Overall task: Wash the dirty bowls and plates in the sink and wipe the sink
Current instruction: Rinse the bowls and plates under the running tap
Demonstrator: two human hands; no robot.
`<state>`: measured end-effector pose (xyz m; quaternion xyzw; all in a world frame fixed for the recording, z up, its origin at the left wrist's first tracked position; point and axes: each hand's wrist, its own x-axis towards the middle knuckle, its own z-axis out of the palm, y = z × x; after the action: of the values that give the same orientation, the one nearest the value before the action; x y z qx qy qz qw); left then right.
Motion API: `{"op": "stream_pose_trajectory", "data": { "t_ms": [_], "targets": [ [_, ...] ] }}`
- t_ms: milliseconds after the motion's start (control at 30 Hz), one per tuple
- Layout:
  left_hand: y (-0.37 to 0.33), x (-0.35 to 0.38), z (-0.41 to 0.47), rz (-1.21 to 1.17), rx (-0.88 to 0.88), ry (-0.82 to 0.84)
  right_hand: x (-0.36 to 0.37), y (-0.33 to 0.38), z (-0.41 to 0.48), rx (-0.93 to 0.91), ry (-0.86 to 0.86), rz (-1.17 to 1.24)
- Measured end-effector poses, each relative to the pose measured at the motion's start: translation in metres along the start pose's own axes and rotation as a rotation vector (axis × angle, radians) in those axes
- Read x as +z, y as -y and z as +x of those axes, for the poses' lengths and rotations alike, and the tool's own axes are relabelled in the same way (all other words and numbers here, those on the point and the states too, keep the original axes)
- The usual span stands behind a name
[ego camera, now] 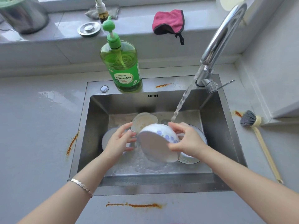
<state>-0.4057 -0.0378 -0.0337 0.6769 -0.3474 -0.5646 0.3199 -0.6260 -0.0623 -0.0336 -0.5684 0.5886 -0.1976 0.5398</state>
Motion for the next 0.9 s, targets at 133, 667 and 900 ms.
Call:
{"op": "stream_pose_trajectory", "data": {
  "t_ms": [133, 667, 900],
  "targets": [
    [0.002, 0.002, 0.004, 0.01, -0.035, -0.087, -0.002, -0.007, 0.006, -0.27, 0.045, -0.409],
    [-0.041, 0.066, 0.021, -0.77, -0.558, 0.041, -0.017, -0.025, 0.005, -0.794, -0.157, -0.447],
    [-0.038, 0.066, 0.023, -0.526, -0.229, 0.015, -0.03, -0.027, -0.004, 0.223, -0.032, 0.645]
  ]
}}
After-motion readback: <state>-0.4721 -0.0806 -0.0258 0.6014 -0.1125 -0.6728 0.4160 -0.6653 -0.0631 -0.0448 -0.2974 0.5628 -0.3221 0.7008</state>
